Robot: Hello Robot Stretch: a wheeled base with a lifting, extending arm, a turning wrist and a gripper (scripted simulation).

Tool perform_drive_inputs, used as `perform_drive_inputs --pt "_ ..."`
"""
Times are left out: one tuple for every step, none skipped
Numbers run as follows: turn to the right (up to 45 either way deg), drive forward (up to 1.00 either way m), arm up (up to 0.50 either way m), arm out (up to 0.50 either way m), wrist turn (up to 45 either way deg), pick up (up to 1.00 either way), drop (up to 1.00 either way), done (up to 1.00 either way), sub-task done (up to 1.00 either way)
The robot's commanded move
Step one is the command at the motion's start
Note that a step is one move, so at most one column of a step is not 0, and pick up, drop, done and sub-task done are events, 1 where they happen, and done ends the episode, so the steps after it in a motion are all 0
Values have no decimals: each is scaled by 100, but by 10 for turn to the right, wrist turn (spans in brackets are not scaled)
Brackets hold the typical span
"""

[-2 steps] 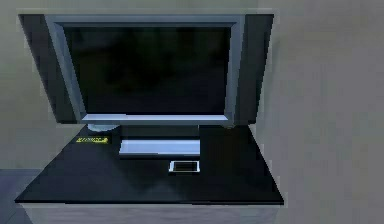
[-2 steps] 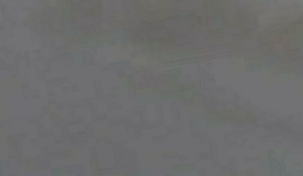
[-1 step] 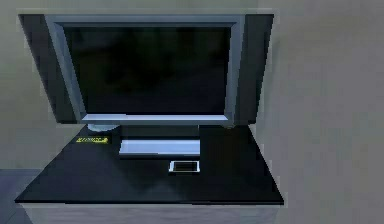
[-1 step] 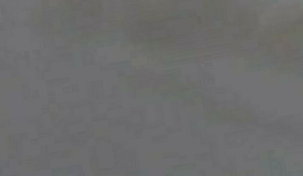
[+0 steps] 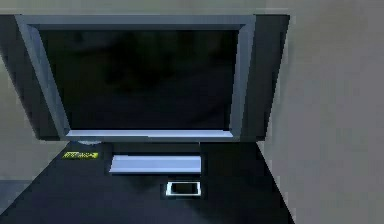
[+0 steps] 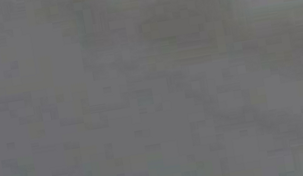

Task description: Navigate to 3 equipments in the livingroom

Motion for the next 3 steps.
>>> perform_drive_inputs --pt "-90 0 0 0 0 0 0 0 0" --pt "0 0 0 0 0 0 0 0 100" --pt "-450 0 0 0 0 0 0 0 0"
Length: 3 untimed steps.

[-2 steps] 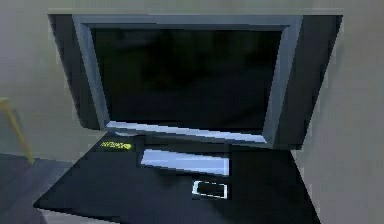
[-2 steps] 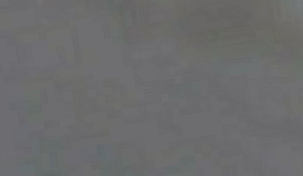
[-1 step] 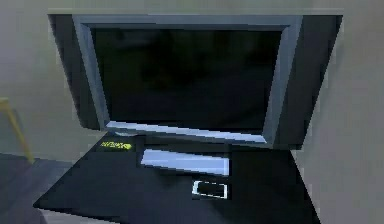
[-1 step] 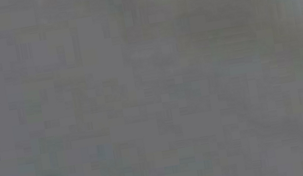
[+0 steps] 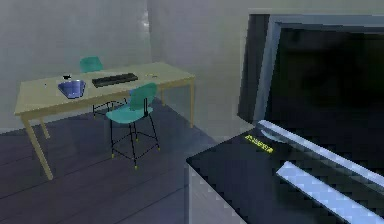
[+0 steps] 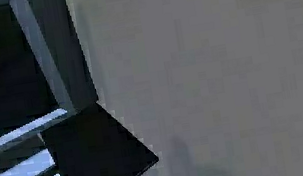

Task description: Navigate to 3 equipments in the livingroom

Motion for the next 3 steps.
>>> perform_drive_inputs --pt "-240 0 0 0 0 0 0 0 0" --pt "0 100 0 0 0 0 0 0 0" --pt "-300 0 0 0 0 0 0 0 0"
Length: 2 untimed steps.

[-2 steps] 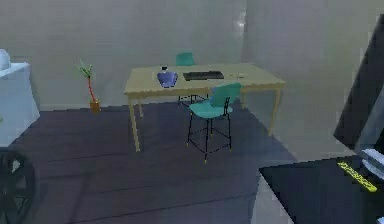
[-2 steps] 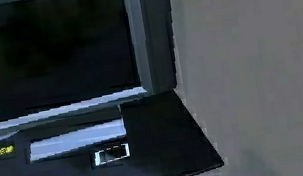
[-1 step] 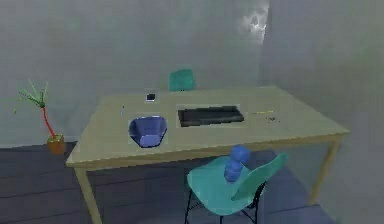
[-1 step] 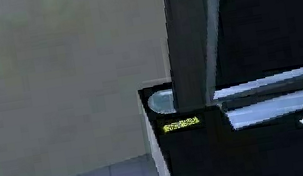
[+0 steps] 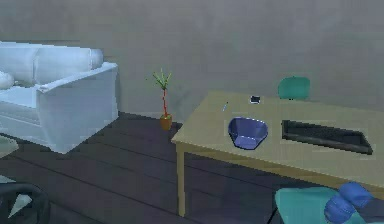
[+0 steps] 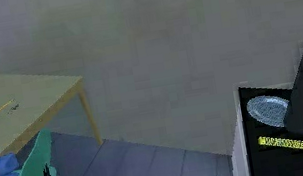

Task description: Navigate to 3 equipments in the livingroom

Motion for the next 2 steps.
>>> perform_drive_inputs --pt "0 5 0 0 0 0 0 0 0" --pt "450 0 0 0 0 0 0 0 0"
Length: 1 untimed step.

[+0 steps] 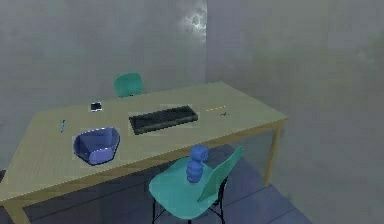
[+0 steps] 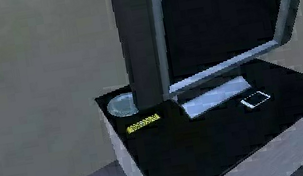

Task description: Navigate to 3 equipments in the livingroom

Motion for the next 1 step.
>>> perform_drive_inputs --pt "0 0 0 0 0 0 0 100 0"
